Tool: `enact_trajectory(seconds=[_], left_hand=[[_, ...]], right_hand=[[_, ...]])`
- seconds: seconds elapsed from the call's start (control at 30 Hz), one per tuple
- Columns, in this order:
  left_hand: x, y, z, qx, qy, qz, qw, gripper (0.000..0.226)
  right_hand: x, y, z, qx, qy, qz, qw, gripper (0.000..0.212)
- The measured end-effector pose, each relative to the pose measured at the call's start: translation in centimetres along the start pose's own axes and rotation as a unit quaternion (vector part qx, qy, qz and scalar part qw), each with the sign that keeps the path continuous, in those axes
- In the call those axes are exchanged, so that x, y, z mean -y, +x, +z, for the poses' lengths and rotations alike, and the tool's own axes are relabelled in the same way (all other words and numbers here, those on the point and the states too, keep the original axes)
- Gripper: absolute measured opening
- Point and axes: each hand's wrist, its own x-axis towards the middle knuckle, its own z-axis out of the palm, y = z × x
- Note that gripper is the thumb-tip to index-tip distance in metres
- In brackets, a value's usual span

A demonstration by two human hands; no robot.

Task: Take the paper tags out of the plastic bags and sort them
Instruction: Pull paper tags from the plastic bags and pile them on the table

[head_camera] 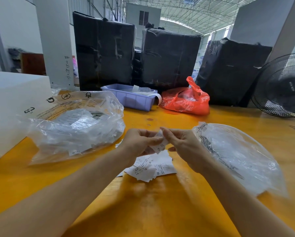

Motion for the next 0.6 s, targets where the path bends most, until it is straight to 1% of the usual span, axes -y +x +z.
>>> enact_trajectory(seconds=[0.07,0.13,0.23,0.3,0.37,0.4,0.47,0.53,0.6], left_hand=[[0.0,0.0,0.2,-0.023,-0.022,0.001,0.999,0.019],[0.2,-0.1,0.3,-0.031,-0.024,0.002,0.999,0.016],[0.1,0.0,0.4,-0.032,-0.028,-0.002,0.999,0.011],[-0.1,0.0,0.4,-0.020,-0.021,-0.013,1.000,0.017],[-0.2,0.0,0.2,-0.001,0.010,-0.032,0.999,0.028],[-0.3,0.0,0.0,0.006,0.035,-0.034,0.999,0.027],[-0.5,-0.2,-0.3,0.012,0.070,-0.030,0.997,0.016],[-1.3,-0.2,-0.7,0.005,0.092,-0.018,0.996,0.009],[-2.7,-0.4,-1.7,-0.038,0.138,0.036,0.989,0.007]], right_hand=[[0.0,-0.1,0.0,0.005,0.006,0.005,1.000,0.022],[0.0,0.0,0.0,0.003,0.005,0.006,1.000,0.020],[-0.3,0.1,0.0,-0.037,0.007,-0.004,0.999,0.023],[-0.4,0.2,0.0,-0.073,0.021,-0.006,0.997,0.021],[-0.6,0.4,-0.1,-0.110,0.034,-0.004,0.993,0.014],[-0.6,0.4,-0.2,-0.123,0.037,-0.005,0.992,0.011],[-0.6,0.4,-0.3,-0.135,0.033,-0.004,0.990,0.007],[-0.3,0.4,-0.6,-0.138,0.024,-0.008,0.990,0.007],[0.2,0.5,-1.8,-0.179,0.000,-0.049,0.983,0.008]])
